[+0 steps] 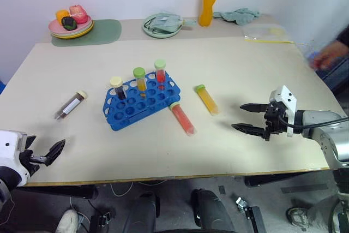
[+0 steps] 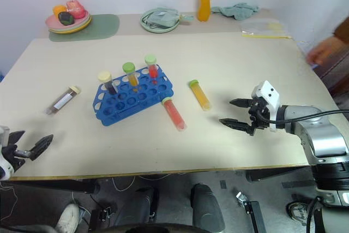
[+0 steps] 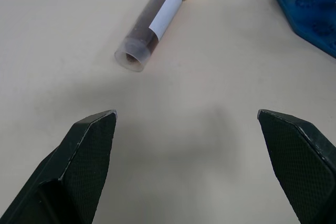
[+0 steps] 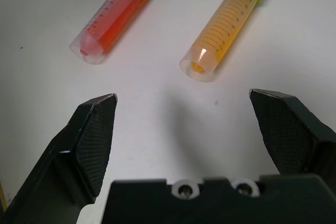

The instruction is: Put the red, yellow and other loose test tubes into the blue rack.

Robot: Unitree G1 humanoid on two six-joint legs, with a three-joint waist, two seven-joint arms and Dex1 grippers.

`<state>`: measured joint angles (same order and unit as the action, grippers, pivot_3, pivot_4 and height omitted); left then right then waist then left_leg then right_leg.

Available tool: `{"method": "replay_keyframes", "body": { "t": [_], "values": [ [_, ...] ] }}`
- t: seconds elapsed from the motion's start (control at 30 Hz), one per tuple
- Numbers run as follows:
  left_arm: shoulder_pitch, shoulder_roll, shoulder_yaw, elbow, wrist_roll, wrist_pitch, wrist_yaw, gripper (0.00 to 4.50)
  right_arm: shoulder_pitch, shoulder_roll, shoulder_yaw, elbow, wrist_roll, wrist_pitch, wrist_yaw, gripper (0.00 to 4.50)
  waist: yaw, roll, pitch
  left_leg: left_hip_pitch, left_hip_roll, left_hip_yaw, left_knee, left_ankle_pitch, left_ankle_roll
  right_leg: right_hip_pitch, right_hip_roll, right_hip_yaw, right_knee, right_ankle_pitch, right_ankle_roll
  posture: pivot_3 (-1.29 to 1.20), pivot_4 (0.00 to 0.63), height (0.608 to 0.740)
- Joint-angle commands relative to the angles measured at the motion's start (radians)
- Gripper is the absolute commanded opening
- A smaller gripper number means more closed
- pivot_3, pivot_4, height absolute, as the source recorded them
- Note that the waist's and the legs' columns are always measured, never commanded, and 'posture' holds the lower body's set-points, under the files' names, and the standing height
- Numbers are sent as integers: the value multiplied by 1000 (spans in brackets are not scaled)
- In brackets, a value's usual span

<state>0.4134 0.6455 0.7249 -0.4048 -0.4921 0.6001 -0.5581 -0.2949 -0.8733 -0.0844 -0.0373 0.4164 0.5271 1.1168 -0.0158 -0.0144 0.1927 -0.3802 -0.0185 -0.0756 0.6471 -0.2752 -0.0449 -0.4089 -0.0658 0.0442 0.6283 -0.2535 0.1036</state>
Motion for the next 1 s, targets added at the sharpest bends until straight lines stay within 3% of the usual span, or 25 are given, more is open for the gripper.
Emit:
{"method": "replay_keyframes", "body": {
  "t": [0.03,0.3,0.5,0.63,0.73,1.0],
  "values": [
    [5,-5,21,-27,1,-14,7,4436,-30,6,-26,-25,16,2,-20,4500,0,0,0,0,0,0,0,0,0,0,0,0,0,0,0,0,150,740],
    [-14,-31,-15,-88,-43,-9,-7,4436,-94,55,-36,-119,63,148,-148,4500,2,0,0,0,0,0,0,0,0,0,0,0,0,0,0,0,150,740],
    [-16,-59,-177,-228,-116,-1,-68,4436,-171,60,-9,-350,205,481,-268,4500,3,0,0,-1,0,-2,0,0,0,0,-1,0,0,0,0,0,150,740],
    [-62,-47,-379,-248,-44,-47,-93,4436,-334,185,57,-451,292,896,-442,4500,-1,0,0,-2,0,-2,0,0,0,-1,-1,0,0,0,0,0,150,740],
    [-118,-46,-471,-227,-9,-59,-89,4436,-436,298,102,-406,295,1078,-601,4500,0,0,-1,-2,1,-2,0,0,0,-2,2,0,1,1,-2,0,150,740],
    [-134,-38,-603,-169,107,-167,-111,4436,-665,474,191,-8,529,1087,-1078,4500,-3,0,-1,-13,0,-1,0,0,0,-16,-1,2,4,4,1,0,150,740]
  ]
}}
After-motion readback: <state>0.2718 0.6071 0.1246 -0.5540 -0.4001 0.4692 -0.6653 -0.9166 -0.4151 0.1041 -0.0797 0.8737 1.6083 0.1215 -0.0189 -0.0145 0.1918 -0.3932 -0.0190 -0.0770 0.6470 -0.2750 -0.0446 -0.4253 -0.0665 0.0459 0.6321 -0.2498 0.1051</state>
